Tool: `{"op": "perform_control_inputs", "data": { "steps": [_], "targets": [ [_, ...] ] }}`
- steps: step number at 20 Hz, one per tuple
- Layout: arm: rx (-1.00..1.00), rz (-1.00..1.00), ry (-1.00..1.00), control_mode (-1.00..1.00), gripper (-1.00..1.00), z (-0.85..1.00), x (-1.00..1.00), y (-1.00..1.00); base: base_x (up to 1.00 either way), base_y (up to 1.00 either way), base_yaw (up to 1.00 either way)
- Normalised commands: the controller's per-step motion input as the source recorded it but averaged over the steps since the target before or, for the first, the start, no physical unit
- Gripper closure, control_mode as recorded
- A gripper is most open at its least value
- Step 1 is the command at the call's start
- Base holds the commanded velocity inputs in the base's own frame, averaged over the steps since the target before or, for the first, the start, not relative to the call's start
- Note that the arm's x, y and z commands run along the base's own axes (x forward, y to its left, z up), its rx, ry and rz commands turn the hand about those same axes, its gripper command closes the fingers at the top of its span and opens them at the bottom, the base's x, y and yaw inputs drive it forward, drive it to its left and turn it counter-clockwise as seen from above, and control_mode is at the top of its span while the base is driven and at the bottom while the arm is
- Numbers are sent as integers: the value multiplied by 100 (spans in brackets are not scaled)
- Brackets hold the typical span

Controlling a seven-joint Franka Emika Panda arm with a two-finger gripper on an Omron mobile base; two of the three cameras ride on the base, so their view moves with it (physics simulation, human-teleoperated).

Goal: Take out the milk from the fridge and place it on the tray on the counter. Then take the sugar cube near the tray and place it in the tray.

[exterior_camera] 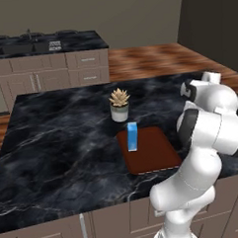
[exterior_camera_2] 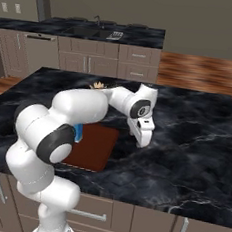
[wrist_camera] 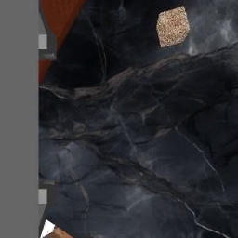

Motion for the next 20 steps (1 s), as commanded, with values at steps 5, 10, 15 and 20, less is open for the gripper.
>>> {"op": "perform_control_inputs", "data": {
  "steps": [5, 10, 15, 20],
  "targets": [
    [0, 6, 0, -100, -100, -17, 20, 0, 0, 0, 0],
    [0, 5, -1, -100, -100, -21, 29, 4, 0, 0, 0],
    [0, 9, -7, -100, -100, -24, 17, 0, 0, 0, 0],
    [2, 9, 0, -100, -100, -20, 27, -2, 0, 0, 0]
  ]
}}
